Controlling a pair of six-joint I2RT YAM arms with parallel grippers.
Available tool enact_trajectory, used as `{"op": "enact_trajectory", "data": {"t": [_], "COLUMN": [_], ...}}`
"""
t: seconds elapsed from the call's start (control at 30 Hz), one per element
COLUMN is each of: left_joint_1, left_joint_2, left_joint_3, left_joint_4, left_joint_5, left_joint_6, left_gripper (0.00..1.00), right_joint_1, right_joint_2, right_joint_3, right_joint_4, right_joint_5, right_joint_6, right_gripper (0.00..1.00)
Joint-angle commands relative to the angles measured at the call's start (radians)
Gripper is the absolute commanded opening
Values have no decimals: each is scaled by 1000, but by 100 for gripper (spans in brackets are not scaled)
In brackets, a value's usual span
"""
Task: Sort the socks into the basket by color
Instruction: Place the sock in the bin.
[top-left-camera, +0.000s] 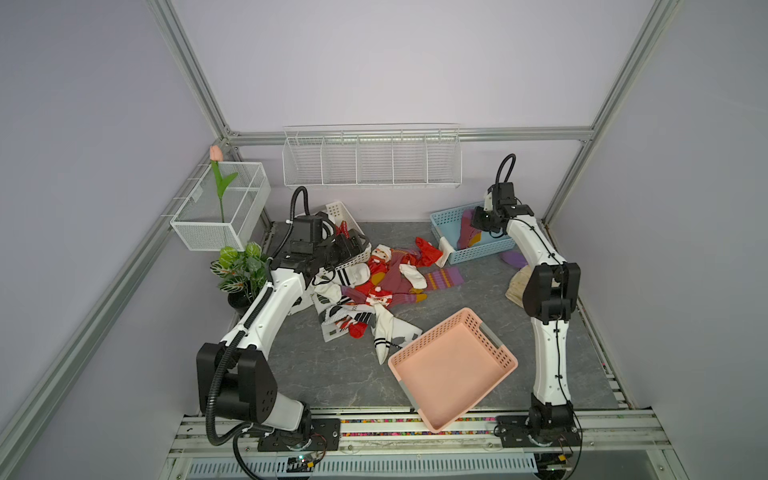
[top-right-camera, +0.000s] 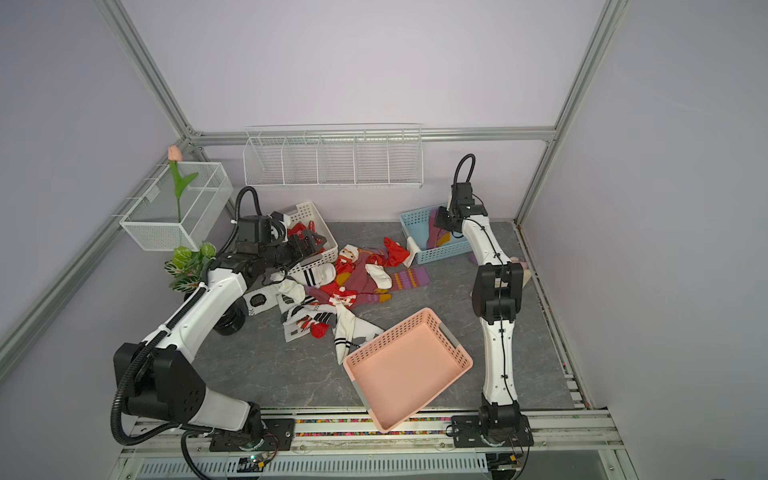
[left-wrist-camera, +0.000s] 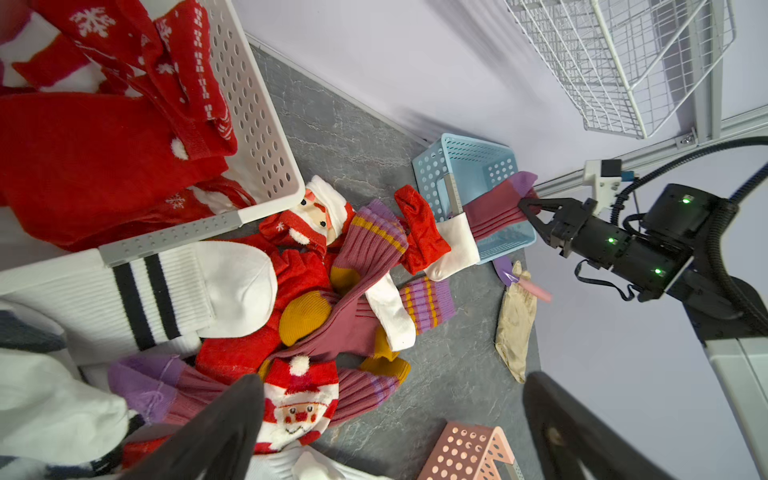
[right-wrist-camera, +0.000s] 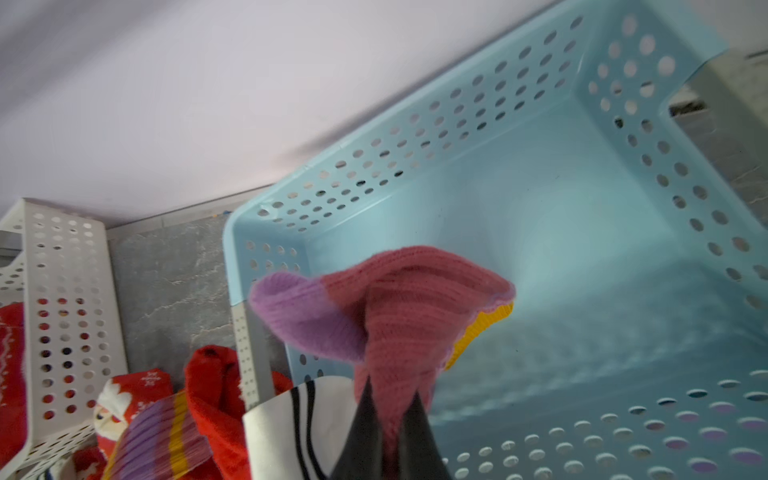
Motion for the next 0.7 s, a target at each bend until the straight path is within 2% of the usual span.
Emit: {"op": "enact_trajectory", "data": {"t": [0.0, 0.13, 0.27, 0.4, 0.67], "left_joint_1": [-3, -3, -3, -3, -3], "left_joint_2": [12, 18, 29, 34, 41], "left_joint_3": [45, 45, 48, 49, 50], "left_joint_4": [-34, -37, -45, -53, -71], "left_joint_5": [-19, -23, -26, -35, -46], "left_joint_6": [39, 45, 54, 68, 90], "left_gripper": [100, 100, 100, 100, 100], "right_joint_1": [2, 9, 14, 20, 43], "right_joint_2": [24, 50, 58, 51, 3], "right_joint_3": [25, 26, 26, 31, 59], "right_joint_4": [-45, -61, -73, -75, -114], "right_joint_5": [-16, -11, 6, 11, 38], "right_joint_6": [10, 8, 7, 3, -30], "right_gripper": [8, 17, 43, 59, 80]}}
